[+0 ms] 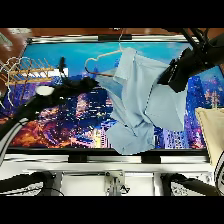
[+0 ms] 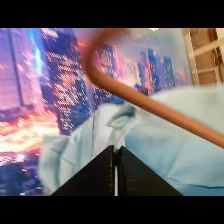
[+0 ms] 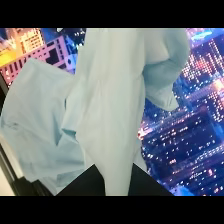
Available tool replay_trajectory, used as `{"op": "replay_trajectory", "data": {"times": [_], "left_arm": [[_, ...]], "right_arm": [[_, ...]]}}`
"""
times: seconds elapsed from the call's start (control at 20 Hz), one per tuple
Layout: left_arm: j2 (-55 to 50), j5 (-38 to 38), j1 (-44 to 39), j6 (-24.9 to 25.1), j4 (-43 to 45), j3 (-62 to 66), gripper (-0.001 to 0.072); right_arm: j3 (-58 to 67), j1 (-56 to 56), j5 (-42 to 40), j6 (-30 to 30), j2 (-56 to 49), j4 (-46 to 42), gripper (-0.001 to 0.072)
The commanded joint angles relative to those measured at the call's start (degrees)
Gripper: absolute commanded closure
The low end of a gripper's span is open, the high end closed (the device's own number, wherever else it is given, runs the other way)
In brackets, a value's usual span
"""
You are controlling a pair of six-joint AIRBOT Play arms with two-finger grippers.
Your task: Fold the shirts.
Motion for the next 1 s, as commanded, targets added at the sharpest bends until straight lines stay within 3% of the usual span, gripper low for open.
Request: {"op": "replay_trajectory", "data": {"times": [0.0, 0.45, 0.7, 0.95], "left_arm": [[2.1, -9.2, 9.8, 0.2, 1.1, 0.0, 0.0653], [2.6, -8.9, 16.5, 0.1, 0.9, 11.2, 0.0653], [2.6, -10.5, 19.4, 0.0, 2.0, 18.3, 0.0653], [2.6, -18.4, 22.9, 0.0, 3.0, 18.8, 0.0653]], "right_arm": [[0.0, 0.0, -3.8, -0.2, 0.4, 1.7, 0.0651], [0.0, 0.0, -6.4, -4.1, 0.4, 8.6, 0.0652], [0.0, 0.0, -8.0, -4.3, 0.4, 7.8, 0.0652], [0.0, 0.0, -11.9, -4.3, 0.4, 7.7, 0.0652]]}}
